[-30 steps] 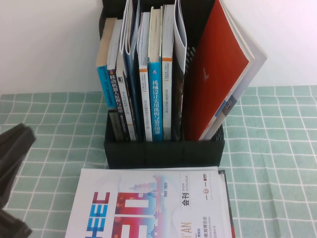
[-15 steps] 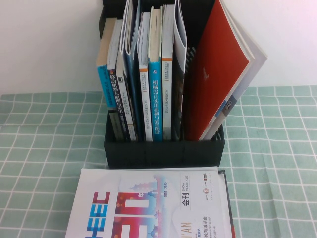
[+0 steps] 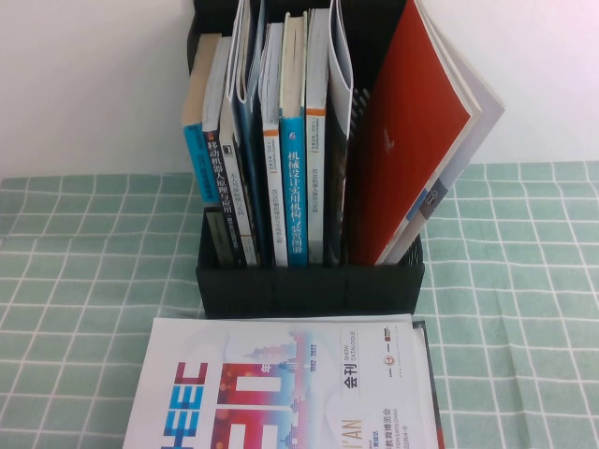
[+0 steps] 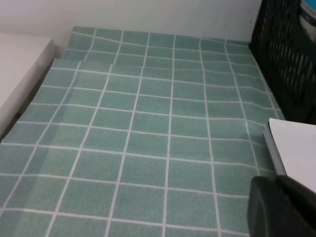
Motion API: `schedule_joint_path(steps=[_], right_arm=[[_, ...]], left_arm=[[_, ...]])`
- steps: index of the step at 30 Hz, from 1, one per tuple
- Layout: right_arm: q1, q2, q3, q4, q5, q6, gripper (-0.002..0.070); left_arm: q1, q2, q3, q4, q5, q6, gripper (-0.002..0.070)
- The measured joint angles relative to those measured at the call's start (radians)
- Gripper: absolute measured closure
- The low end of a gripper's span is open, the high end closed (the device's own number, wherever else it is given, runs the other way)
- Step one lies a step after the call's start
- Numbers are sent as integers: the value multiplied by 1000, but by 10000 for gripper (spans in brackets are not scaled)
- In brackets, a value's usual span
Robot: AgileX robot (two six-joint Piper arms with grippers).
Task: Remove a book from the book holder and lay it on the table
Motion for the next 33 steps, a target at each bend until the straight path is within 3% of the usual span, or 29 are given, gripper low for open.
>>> schedule_joint_path(steps=[29,33], right_arm=[[0,-3,0,0,0,0,678],[0,-56,4,-110,-24,138,678]], left_arm=[[2,0,0,0,3,2,678],[2,0,0,0,4,2,678]])
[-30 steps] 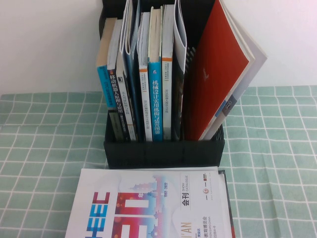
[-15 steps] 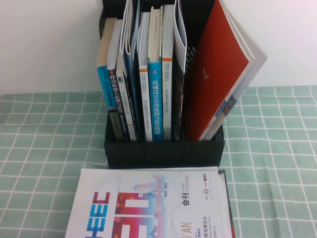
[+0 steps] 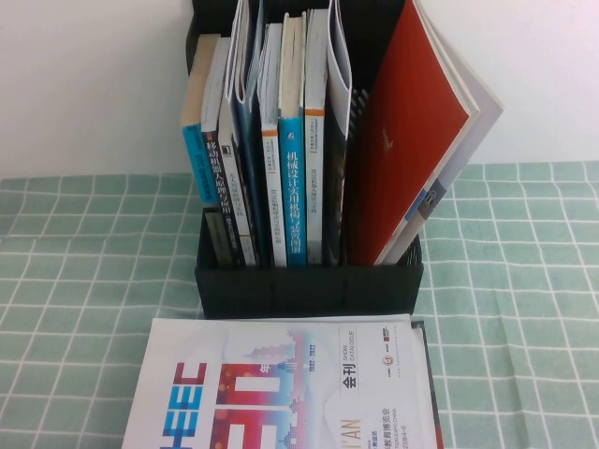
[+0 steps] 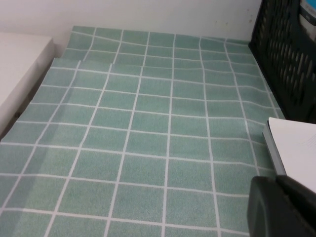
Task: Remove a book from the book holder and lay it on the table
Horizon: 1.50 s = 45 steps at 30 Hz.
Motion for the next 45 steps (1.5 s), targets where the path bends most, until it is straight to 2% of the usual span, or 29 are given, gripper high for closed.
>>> schedule_joint_path(steps=[4,11,15,19,24,45], right_arm=[[-66,-102,39,-92,-168,109,678],[-378,-322,232,-121,-479,132,678],[-517,-441,315,-121,-508,132,678],[-594,-452,345,-121,-426,134,678],[-610,-452,349,-123,-214,171,678],[-610,-452,349,-128,-205,268,678]], left_arm=[[0,0,0,0,0,0,678],[0,0,0,0,0,0,678],[0,0,0,0,0,0,678],[0,0,0,0,4,0,678],[0,0,0,0,4,16,678],[0,0,0,0,4,20,678]])
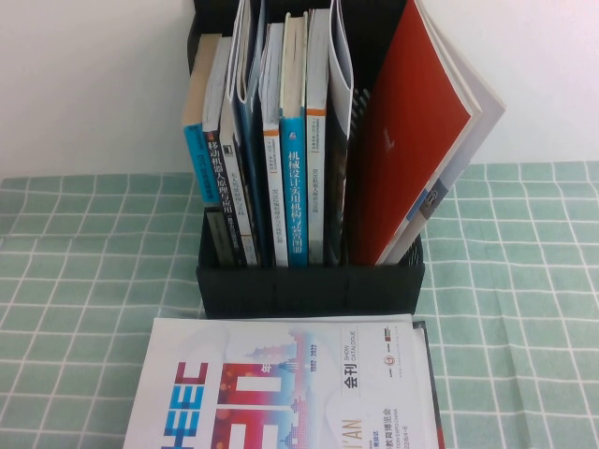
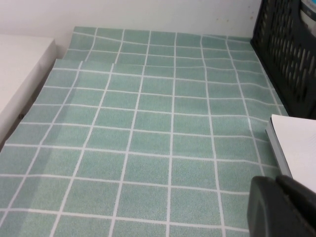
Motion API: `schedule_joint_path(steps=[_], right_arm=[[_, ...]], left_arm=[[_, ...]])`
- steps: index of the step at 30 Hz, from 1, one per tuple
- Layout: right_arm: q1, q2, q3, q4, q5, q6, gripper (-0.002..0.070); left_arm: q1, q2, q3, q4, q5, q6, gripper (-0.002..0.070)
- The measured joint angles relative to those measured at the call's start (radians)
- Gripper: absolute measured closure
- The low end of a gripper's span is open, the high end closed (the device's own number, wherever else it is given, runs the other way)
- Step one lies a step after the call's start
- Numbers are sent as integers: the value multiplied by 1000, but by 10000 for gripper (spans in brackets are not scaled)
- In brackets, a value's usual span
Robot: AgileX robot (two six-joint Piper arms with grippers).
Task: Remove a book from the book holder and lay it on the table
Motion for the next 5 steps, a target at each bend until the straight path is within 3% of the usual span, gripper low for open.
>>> schedule_joint_path(steps=[5], right_arm=[[0,0,0,0,0,1,678]], left_arm=[[0,0,0,0,0,0,678]])
